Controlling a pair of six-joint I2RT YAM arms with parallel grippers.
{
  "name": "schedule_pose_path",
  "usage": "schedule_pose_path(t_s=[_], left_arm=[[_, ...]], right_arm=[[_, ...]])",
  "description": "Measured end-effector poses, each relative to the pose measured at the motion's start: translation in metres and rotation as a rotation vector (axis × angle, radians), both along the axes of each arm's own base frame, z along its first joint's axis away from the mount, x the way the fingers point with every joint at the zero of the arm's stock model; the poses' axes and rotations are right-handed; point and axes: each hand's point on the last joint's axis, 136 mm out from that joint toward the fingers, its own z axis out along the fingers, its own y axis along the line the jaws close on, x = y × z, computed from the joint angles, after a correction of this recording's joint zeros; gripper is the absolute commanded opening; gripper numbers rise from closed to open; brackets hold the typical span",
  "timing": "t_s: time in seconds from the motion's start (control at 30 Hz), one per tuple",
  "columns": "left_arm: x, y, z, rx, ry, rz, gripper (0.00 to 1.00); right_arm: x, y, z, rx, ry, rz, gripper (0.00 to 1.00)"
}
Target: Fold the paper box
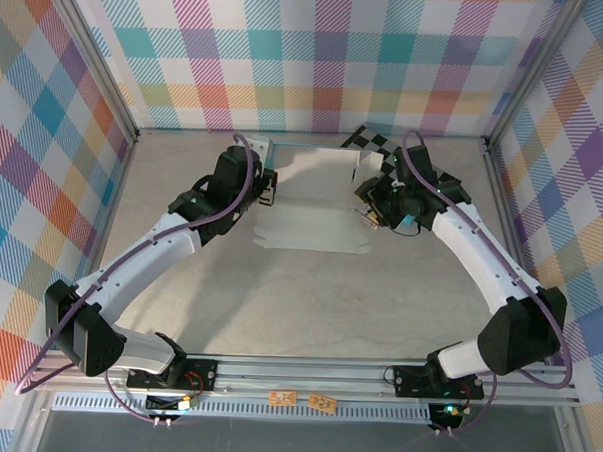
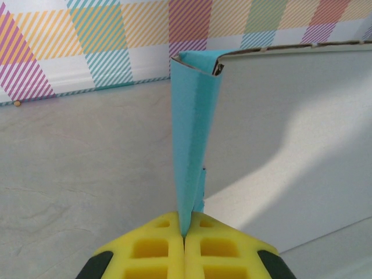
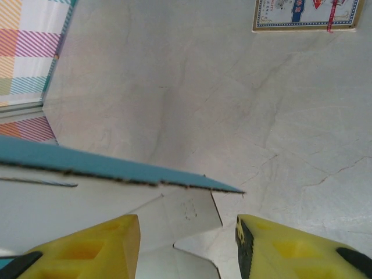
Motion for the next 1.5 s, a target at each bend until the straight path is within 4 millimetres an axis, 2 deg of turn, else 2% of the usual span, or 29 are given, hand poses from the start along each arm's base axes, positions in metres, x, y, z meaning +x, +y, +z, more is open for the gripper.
schedule_pose_path(t_s=[0.23, 0.47, 0.8, 0.97, 1.1, 1.5], left_arm=[[0.0, 0.0, 0.0, -0.001, 0.0, 0.0, 0.0], [0.0, 0.0, 0.0, 0.0, 0.0, 0.0, 0.0], [0.0, 0.0, 0.001, -0.002, -0.003, 0.001, 0.0], [0.003, 0.003, 0.005, -0.007, -0.014, 0.012, 0.0], [0.006, 0.005, 0.012, -0.015, -0.038, 0.027, 0.0], [0.006, 0.006, 0.012, -0.01, -0.038, 0.032, 0.0]], right_arm=[[0.005, 0.0, -0.009, 0.005, 0.003, -0.023, 0.48], [0.01, 0.002, -0.019, 0.037, 0.002, -0.057, 0.31], [0.016, 0.004, -0.011, 0.057, -0.025, -0.071, 0.18], [0.022, 0.006, 0.005, 0.042, -0.051, -0.05, 0.11], [0.028, 0.008, 0.018, 0.004, -0.081, -0.02, 0.09], [0.021, 0.033, 0.028, -0.148, -0.144, 0.119, 0.05]])
